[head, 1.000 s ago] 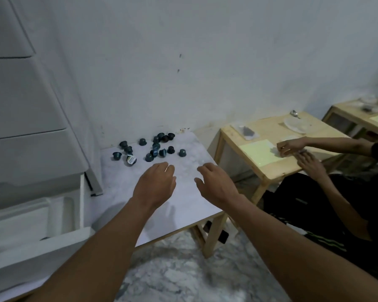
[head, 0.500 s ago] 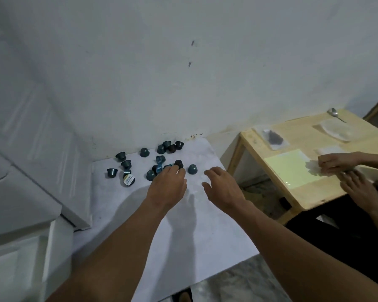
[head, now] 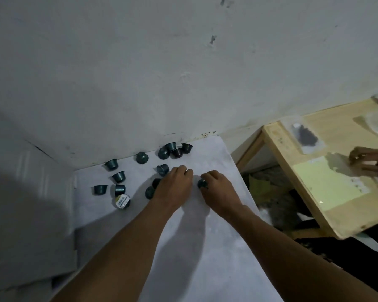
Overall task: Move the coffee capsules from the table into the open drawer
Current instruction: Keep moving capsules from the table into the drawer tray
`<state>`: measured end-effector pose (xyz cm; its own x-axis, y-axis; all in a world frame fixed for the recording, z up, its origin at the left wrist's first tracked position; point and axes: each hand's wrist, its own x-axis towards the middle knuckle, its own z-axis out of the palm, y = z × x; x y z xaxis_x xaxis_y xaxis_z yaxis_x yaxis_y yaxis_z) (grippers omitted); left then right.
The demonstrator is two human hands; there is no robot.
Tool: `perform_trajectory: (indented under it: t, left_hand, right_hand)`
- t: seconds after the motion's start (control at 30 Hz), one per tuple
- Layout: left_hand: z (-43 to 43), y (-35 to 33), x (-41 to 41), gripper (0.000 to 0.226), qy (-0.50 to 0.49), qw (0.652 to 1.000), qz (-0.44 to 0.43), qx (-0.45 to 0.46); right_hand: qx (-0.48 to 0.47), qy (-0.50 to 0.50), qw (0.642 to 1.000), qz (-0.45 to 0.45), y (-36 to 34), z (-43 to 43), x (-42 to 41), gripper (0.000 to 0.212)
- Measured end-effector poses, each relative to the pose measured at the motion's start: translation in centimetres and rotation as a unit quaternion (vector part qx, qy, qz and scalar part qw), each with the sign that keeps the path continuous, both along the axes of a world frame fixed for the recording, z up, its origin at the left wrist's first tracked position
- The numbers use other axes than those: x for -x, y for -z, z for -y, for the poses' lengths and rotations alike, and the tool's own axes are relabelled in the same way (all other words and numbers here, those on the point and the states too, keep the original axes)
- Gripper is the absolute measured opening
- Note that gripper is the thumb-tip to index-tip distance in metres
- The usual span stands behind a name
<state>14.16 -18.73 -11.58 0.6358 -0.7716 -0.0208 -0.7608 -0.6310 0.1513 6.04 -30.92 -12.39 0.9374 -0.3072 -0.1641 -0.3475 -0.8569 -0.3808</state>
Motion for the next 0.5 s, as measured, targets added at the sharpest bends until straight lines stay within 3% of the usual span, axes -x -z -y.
perform_trajectory:
  t: [0.27,0.5]
  left_hand:
    - [1.2,2.2,-2.1,0.021,0.027,0.998,-0.043,-0.048]
    - [1.1,1.3,-1.7,0.022,0.013,0.999,-0.04,-0.031]
  right_hand:
    - [-0.011,-0.024,0.999,-0.037,1.9,0.9,-1.6,0.031]
    - [0.0,-0.029,0.999,-0.025,1.6,1.1,-1.5,0.025]
